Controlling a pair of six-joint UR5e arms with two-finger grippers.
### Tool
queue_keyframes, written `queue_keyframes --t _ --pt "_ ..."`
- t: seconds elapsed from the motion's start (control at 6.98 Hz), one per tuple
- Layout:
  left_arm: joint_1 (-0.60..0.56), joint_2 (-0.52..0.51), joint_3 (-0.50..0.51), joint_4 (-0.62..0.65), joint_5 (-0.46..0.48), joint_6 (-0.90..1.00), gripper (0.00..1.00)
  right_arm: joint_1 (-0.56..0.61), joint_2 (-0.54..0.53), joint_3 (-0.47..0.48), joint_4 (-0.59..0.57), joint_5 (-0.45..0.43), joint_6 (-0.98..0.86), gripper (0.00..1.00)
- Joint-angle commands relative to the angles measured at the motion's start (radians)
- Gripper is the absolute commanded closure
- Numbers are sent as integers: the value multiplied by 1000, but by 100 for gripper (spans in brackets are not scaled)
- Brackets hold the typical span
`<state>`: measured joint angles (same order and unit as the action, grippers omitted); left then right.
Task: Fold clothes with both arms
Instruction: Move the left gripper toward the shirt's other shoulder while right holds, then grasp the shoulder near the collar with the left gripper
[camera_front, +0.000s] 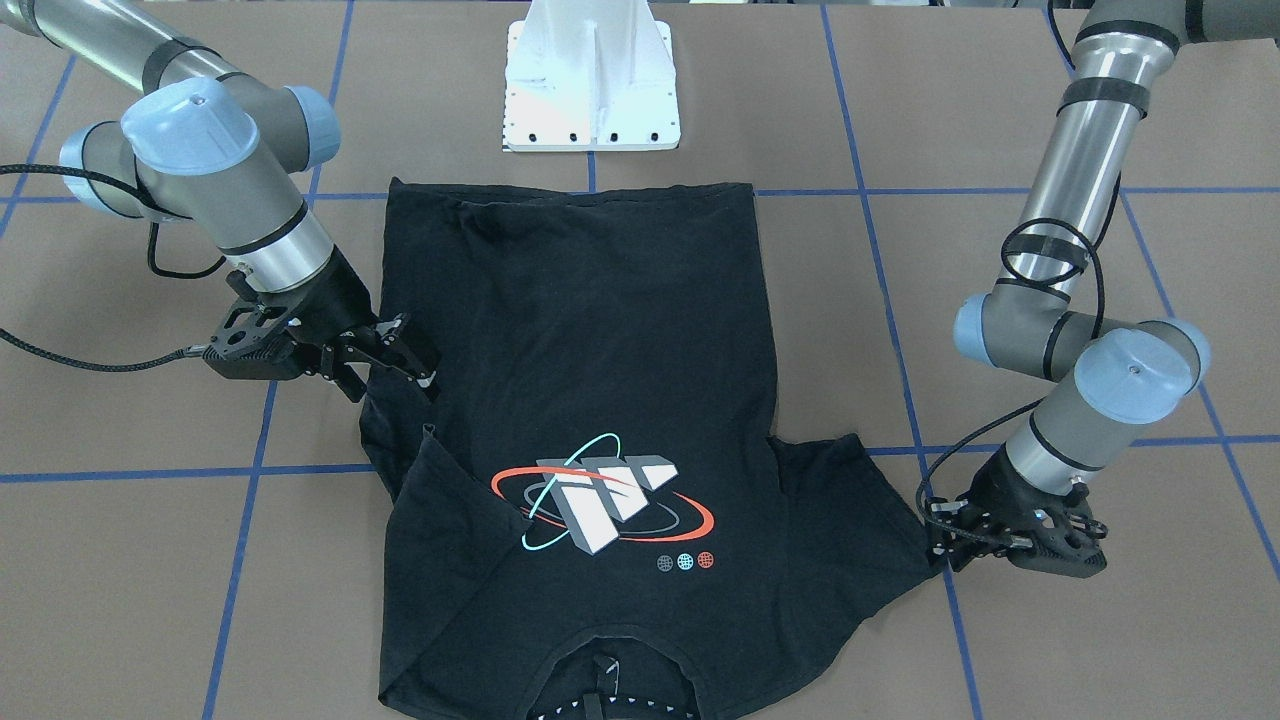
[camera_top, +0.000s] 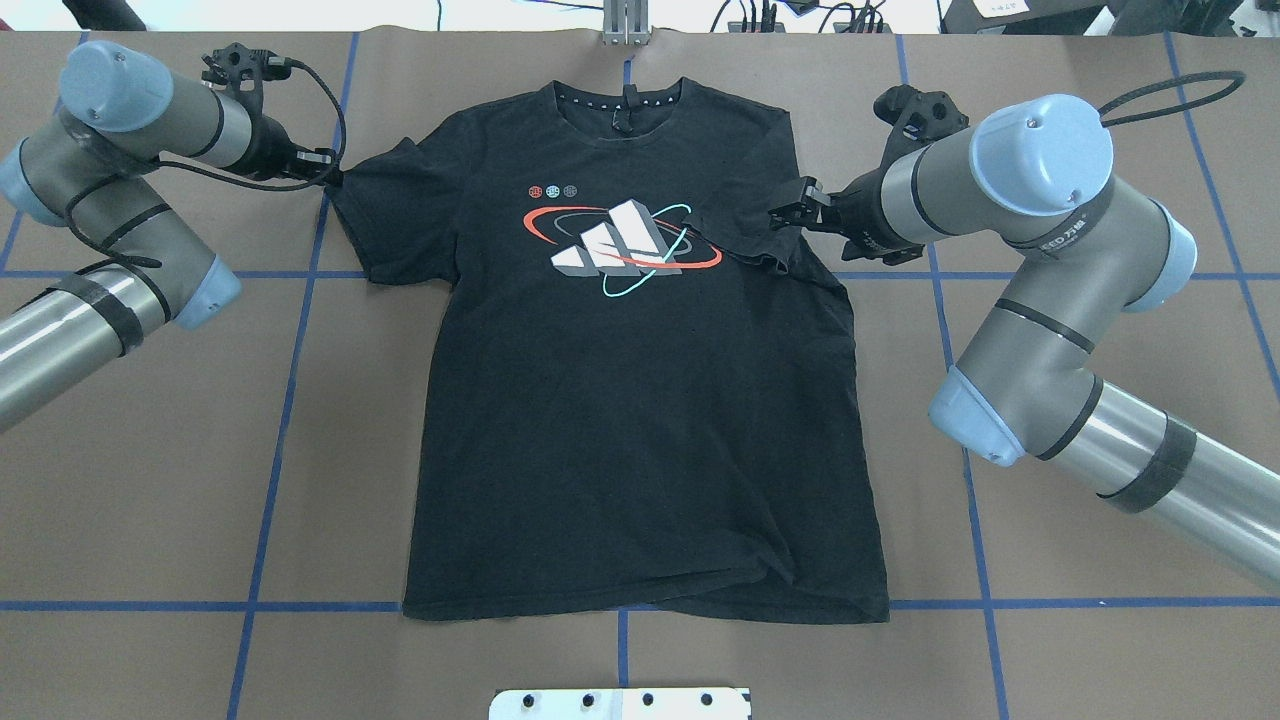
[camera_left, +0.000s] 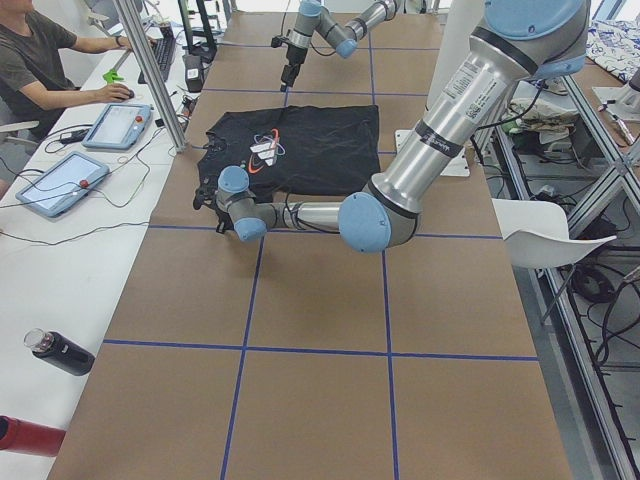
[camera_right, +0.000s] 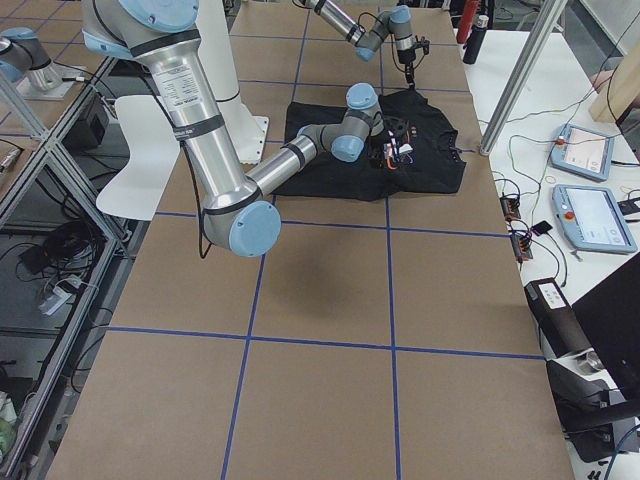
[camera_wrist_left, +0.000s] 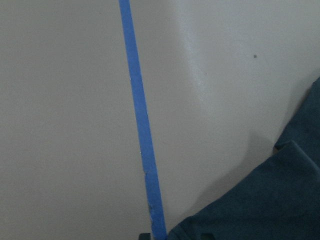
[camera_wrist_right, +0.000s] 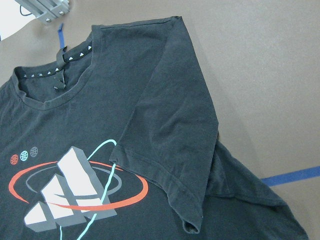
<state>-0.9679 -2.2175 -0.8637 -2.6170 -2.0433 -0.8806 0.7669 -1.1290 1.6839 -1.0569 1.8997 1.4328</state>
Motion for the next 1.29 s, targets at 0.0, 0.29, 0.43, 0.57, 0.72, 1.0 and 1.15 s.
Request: queue_keyframes --t 0.0,0.29,0.43,0.57,0.72,1.0,1.15 --pt "0 1 0 0 0 -1 82 3 0 0 0 1 -2 2" --pt "-9 1 -14 3 -12 -14 100 6 0 0 0 1 0 2" --pt "-17 2 -64 9 -35 -76 100 11 0 2 0 4 0 2" --pt "-17 2 -125 29 -93 -134 100 20 0 2 -2 7 -2 2" --pt "-15 7 -217 91 -106 -211 100 25 0 3 -2 9 -2 2" --pt "-2 -31 -337 228 -100 -358 100 26 0 4 -3 9 -3 2" --pt "20 -63 -330 236 -92 -400 100 26 0 2 -3 9 -3 2"
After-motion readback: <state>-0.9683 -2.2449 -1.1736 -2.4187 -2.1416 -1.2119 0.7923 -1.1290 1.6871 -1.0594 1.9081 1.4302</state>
